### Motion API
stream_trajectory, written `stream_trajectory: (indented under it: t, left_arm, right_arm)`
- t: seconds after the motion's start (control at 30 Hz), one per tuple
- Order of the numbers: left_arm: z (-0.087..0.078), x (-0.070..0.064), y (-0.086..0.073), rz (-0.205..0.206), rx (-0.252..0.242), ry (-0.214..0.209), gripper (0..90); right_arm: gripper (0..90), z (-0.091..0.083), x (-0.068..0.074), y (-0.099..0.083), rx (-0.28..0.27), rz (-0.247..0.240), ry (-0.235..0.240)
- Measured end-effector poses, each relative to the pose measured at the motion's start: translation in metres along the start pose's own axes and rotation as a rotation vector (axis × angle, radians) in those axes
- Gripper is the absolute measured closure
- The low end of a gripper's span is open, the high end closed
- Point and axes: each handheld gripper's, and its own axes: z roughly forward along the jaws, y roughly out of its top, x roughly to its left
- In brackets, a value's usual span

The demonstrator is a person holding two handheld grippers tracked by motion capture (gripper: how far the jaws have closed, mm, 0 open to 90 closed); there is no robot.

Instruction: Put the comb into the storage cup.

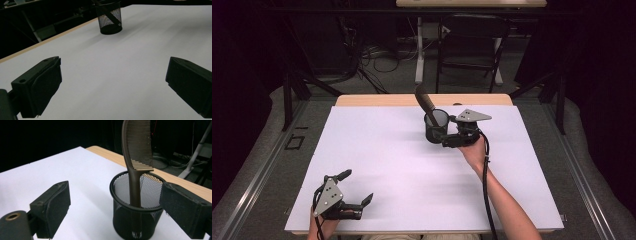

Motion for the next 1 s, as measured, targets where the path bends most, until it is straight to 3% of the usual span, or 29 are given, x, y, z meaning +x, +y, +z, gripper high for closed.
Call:
stream_trajectory:
  t: [0.73,1.0]
  left_arm:
    - [-0.001,0.001,-0.001,-0.004,0.002,0.001,0.6]
    - [-0.001,0.001,-0.001,-0.006,0.001,-0.002,0.6]
  right_arm:
    - [0.9,-0.029,0.014,-0.02,0.152,0.008,0.047]
    - [0.0,-0.04,0.021,-0.024,0.184,-0.001,0.062]
